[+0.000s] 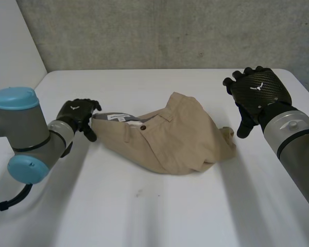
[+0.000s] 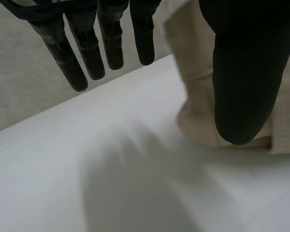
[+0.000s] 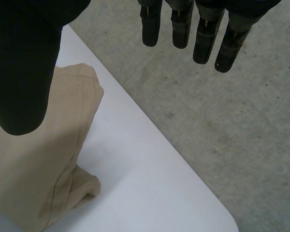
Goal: Fold the shorts.
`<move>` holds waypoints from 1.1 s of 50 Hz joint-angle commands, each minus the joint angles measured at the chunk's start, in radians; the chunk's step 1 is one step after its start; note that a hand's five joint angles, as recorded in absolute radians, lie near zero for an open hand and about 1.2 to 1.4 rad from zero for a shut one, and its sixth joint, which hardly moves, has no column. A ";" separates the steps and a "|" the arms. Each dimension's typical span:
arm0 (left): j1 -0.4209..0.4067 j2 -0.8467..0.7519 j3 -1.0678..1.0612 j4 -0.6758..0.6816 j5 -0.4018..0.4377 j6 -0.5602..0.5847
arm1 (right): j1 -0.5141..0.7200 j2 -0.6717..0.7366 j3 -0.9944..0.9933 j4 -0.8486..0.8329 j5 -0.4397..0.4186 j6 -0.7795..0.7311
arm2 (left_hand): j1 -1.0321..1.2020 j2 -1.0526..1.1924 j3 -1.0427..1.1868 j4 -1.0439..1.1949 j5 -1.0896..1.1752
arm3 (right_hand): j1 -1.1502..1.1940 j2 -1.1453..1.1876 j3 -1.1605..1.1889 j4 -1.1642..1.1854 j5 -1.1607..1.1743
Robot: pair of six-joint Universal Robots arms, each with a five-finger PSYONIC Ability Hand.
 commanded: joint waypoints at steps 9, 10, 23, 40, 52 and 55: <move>-0.004 -0.031 0.041 0.003 0.076 -0.090 | 0.000 0.017 0.004 -0.008 0.006 -0.029 | 1.004 1.004 1.004 1.004 0.999 | -0.009 -0.043 -0.038 -0.057 -0.050; -0.003 -0.023 0.042 0.003 0.070 -0.092 | 0.000 0.017 0.004 -0.009 0.006 -0.029 | 1.004 1.004 1.004 1.004 0.999 | -0.009 -0.043 -0.038 -0.057 -0.050; -0.046 0.403 0.052 0.020 -0.031 -0.096 | -0.002 0.011 0.000 -0.016 0.006 -0.030 | 1.004 1.004 1.004 1.004 0.999 | -0.009 -0.043 -0.038 -0.057 -0.050; -0.263 0.652 0.177 0.059 0.035 -0.110 | -0.015 -0.040 -0.009 -0.013 0.007 -0.030 | 1.004 1.004 1.004 1.004 0.999 | -0.009 -0.043 -0.038 -0.057 -0.050; -0.362 0.756 0.113 -0.063 0.142 -0.110 | -0.058 -0.080 -0.020 -0.013 0.001 -0.029 | 1.004 1.004 1.004 1.004 0.999 | -0.009 -0.043 -0.038 -0.057 -0.050; -0.357 0.746 0.118 -0.063 0.156 -0.112 | -0.066 -0.080 -0.020 -0.014 0.001 -0.027 | 1.004 1.004 1.004 1.004 0.999 | -0.009 -0.043 -0.038 -0.057 -0.050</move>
